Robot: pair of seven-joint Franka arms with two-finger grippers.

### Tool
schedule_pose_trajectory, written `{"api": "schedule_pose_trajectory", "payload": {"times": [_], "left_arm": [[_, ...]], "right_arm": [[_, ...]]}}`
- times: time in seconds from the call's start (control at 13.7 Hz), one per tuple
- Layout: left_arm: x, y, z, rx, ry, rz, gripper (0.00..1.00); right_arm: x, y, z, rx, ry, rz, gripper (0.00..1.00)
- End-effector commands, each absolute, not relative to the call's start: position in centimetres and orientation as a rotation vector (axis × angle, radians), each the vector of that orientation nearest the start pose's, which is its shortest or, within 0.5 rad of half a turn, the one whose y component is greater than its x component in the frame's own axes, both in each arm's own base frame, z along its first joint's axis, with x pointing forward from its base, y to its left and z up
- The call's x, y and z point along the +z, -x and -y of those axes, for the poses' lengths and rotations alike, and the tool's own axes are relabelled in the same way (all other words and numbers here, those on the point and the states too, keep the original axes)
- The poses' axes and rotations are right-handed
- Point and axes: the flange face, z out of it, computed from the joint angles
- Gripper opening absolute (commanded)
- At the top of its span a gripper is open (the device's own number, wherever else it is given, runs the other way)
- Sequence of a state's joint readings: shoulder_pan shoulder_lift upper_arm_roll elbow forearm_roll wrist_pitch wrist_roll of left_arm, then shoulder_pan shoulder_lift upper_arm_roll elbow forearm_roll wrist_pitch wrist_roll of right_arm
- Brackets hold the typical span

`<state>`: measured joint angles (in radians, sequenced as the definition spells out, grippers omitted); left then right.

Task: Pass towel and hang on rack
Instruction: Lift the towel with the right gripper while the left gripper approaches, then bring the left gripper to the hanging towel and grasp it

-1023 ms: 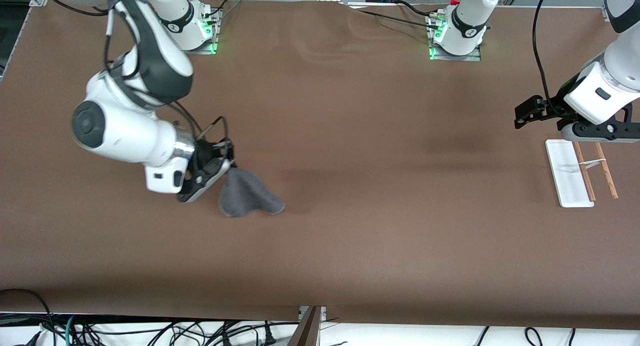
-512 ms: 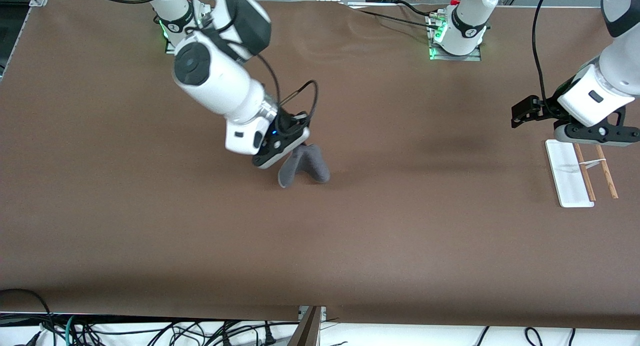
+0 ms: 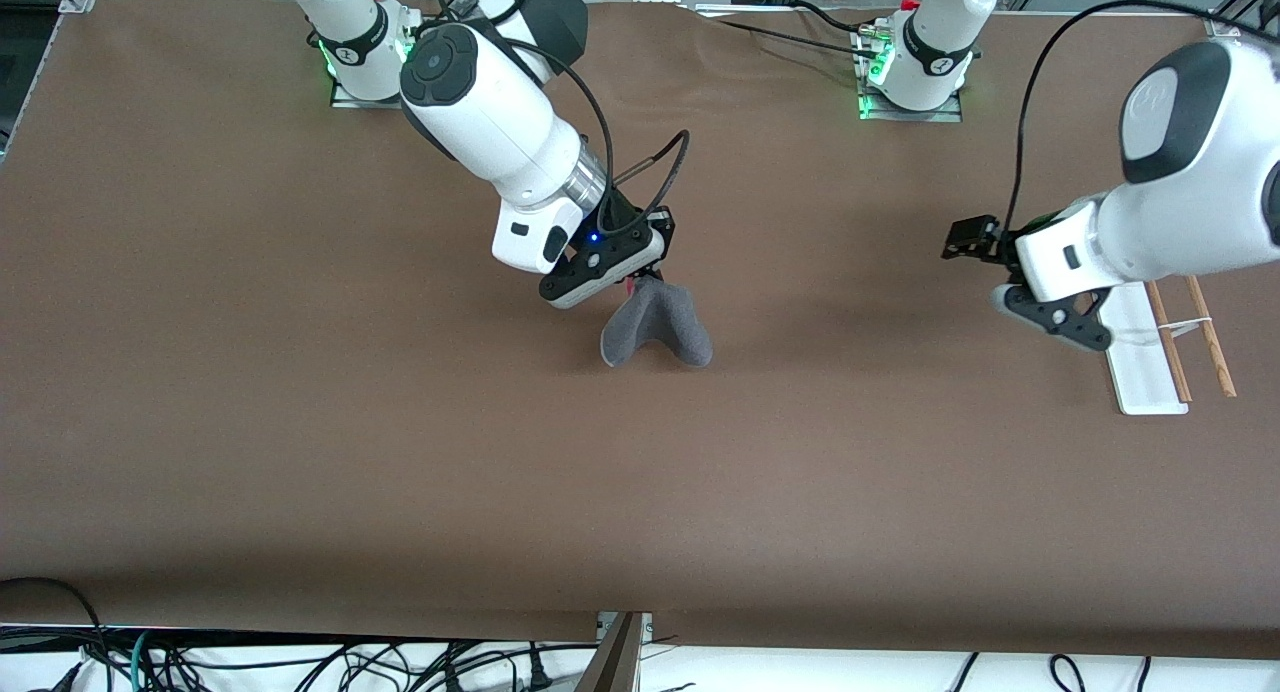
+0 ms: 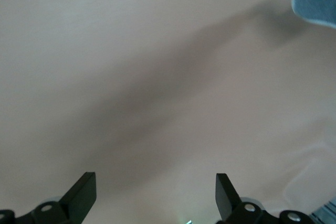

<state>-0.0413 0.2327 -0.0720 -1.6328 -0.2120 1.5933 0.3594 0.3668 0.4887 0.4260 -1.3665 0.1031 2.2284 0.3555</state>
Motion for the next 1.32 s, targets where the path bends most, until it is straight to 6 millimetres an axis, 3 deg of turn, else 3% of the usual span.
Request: {"api": "schedule_pose_trajectory", "payload": {"times": [0.0, 0.22, 0.73, 0.88, 1.24], "left_arm": [[45.1, -59.3, 11.0, 0.279, 3.266, -1.134, 1.00], [40.2, -58.4, 13.0, 0.088, 3.380, -1.394, 1.00], [35.8, -59.1, 17.8, -0.367, 3.402, -1.956, 1.00], [35.3, -59.4, 19.4, -0.543, 3.289, -2.070, 1.00], [30.4, -59.8, 20.7, -0.873, 3.289, -2.200, 1.00]], "right_arm": [[52.4, -54.3, -49.6, -0.281, 2.612, 0.344, 0.00], [53.1, -54.0, -50.1, -0.290, 2.597, 0.347, 0.00], [54.2, -52.9, -51.4, -0.309, 2.566, 0.351, 0.00], [54.3, -52.7, -51.8, -0.320, 2.555, 0.354, 0.00], [54.5, -52.6, -52.0, -0.333, 2.545, 0.358, 0.00]]}}
